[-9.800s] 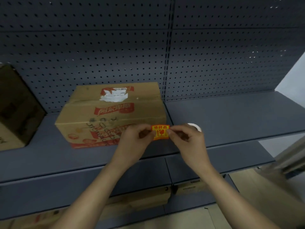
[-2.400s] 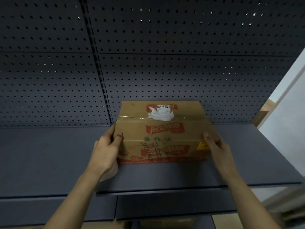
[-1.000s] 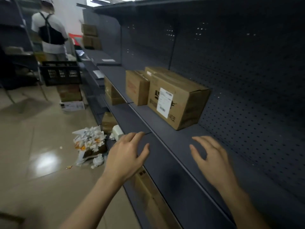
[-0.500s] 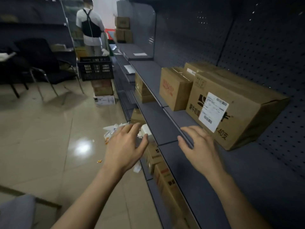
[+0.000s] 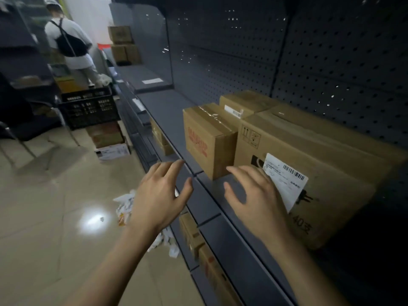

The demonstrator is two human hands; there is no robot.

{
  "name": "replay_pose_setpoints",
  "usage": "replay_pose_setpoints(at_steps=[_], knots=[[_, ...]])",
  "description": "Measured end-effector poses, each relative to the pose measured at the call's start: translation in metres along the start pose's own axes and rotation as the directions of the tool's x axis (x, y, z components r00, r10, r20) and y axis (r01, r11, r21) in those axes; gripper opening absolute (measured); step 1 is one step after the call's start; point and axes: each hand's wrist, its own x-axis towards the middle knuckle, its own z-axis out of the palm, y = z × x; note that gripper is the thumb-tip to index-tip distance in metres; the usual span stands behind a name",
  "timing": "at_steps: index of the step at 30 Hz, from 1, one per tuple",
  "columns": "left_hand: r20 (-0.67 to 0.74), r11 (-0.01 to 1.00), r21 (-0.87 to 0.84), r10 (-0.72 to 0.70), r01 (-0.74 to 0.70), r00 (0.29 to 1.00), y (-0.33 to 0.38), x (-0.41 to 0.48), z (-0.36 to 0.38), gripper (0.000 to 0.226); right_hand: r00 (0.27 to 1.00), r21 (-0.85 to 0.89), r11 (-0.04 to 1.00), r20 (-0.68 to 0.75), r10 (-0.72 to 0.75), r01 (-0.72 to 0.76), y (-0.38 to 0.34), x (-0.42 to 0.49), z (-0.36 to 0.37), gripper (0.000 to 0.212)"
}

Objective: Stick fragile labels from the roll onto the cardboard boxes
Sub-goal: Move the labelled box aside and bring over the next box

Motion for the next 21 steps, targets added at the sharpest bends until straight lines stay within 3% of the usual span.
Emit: replay_pose_setpoints(at_steps=[7, 12, 17, 21], knots=[[0.001, 0.971, -0.117, 0.209, -0.208, 0.978, 0.014, 0.076, 0.039, 0.051, 0.995, -0.193, 0.980, -0.095, 0.034, -0.052, 0.016, 0.022, -0.009, 0.038], [-0.008, 0.895, -0.275, 0.362, -0.351, 0.932, 0.024, 0.128, 0.057, 0.054, 0.969, -0.296, 0.938, -0.214, 0.121, -0.182, 0.014, 0.024, -0.016, 0.034], [-0.028, 0.815, -0.369, 0.470, -0.447, 0.882, 0.036, 0.163, 0.073, 0.060, 0.900, -0.438, 0.835, -0.411, 0.144, -0.333, 0.008, 0.013, -0.039, 0.031], [-0.006, 0.785, -0.426, 0.495, -0.450, 0.869, 0.047, 0.171, 0.077, 0.066, 0.795, -0.481, 0.693, -0.564, 0.225, -0.537, -0.002, -0.005, -0.064, 0.034]])
